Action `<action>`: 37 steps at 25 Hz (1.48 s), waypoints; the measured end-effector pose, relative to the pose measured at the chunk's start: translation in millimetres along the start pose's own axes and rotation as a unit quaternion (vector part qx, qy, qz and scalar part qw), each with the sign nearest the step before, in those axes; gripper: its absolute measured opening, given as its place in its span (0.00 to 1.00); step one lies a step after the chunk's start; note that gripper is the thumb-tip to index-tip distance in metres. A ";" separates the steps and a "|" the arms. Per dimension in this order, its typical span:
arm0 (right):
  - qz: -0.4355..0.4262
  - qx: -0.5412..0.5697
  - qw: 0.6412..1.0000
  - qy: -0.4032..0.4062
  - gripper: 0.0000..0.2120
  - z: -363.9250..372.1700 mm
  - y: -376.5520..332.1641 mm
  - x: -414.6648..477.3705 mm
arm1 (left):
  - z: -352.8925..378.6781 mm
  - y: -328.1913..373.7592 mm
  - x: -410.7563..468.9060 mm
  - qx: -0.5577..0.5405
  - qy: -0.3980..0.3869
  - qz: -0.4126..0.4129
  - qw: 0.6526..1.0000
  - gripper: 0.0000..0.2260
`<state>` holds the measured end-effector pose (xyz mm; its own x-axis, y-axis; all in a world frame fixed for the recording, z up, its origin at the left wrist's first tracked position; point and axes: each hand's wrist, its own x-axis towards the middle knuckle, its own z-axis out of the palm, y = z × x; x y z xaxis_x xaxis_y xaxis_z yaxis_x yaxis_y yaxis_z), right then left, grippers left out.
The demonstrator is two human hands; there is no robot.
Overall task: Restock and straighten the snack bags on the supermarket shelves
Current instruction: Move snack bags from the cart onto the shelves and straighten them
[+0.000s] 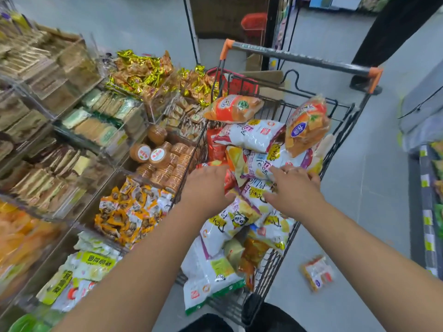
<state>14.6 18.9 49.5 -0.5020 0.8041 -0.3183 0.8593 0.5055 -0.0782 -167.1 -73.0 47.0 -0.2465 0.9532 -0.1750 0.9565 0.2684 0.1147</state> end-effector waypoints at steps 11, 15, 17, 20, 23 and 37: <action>0.097 -0.008 0.991 0.088 0.28 -87.2 57.8 143.3 | -43.3 -18.1 192.0 -0.017 -0.003 0.010 1.000 0.29; 0.165 0.027 0.984 0.054 0.41 -71.7 69.8 166.1 | -24.8 -35.2 237.3 0.022 -0.022 0.018 0.999 0.34; 0.193 0.041 0.980 0.020 0.47 -57.2 73.9 173.5 | -10.0 -45.0 254.2 0.028 -0.034 0.018 0.999 0.39; 0.224 0.038 0.974 -0.009 0.55 -42.8 78.3 175.9 | 3.7 -55.7 274.1 0.057 -0.046 0.031 0.997 0.44; 0.241 0.050 0.969 0.008 0.55 -30.4 85.0 174.4 | 9.6 -57.6 292.3 0.125 -0.044 0.063 0.989 0.44; 0.291 0.373 0.871 0.129 0.38 -13.2 41.1 144.1 | 38.9 -88.4 251.7 0.055 0.128 0.186 0.973 0.28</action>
<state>-23.7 159.7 12.9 0.1177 0.9488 -0.2933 0.7513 -0.2782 -0.5984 -307.6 137.8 -45.2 0.1029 0.9887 0.1087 0.9943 -0.1053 0.0165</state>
